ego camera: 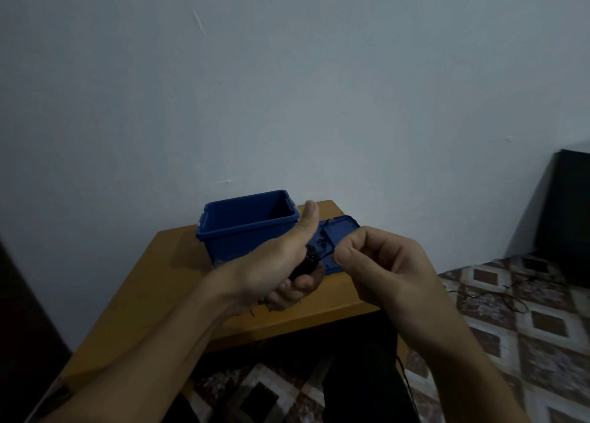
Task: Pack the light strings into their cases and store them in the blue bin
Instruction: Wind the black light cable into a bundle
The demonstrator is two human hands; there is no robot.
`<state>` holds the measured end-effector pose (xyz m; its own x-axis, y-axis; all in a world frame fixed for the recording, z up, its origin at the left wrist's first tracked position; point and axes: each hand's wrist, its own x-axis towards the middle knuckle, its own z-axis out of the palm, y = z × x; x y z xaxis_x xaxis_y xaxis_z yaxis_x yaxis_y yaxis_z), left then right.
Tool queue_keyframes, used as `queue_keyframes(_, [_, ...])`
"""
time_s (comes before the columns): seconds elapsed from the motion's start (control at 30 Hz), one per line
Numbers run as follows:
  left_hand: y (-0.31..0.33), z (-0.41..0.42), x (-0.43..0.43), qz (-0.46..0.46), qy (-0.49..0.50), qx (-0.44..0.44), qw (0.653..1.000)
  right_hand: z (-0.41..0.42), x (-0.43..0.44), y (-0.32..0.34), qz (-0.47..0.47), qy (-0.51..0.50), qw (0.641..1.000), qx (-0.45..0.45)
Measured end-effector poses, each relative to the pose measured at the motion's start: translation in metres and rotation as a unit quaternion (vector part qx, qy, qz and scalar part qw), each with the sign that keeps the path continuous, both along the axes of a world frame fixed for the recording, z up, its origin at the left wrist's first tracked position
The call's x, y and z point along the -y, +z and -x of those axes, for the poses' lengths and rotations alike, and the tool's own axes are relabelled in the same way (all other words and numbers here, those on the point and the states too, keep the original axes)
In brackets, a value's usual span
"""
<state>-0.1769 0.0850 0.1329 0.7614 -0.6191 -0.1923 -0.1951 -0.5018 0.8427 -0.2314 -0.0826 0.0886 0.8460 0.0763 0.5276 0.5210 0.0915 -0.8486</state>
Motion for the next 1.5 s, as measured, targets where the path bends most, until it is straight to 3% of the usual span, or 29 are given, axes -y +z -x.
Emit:
queue_keyframes(0.33, [0.004, 0.003, -0.002, -0.035, -0.077, -0.048, 0.995, -0.005, 0.000, -0.003, -0.027, -0.001, 0.999, 0.031])
queue_keyframes(0.53, [0.003, 0.000, -0.004, 0.007, -0.131, -0.108, 0.986, -0.010, 0.000, -0.008, 0.008, -0.002, 1.000, 0.014])
queue_keyframes(0.77, [0.001, -0.004, -0.006, 0.150, -0.200, -0.224, 0.942, -0.014, 0.003, -0.012, 0.030, 0.004, 0.999, -0.024])
queue_keyframes(1.07, [0.007, -0.009, -0.006, 0.354, -0.186, -0.274, 0.875, -0.020, -0.002, -0.019, 0.083, -0.037, 0.995, -0.033])
queue_keyframes(1.3, [0.011, -0.011, -0.007, 0.434, -0.176, -0.276, 0.839, -0.020, -0.009, -0.021, 0.102, -0.028, 0.994, -0.029])
queue_keyframes(1.5, [0.010, -0.011, -0.004, 0.475, -0.117, -0.265, 0.831, -0.020, -0.013, -0.022, 0.100, -0.014, 0.994, -0.038])
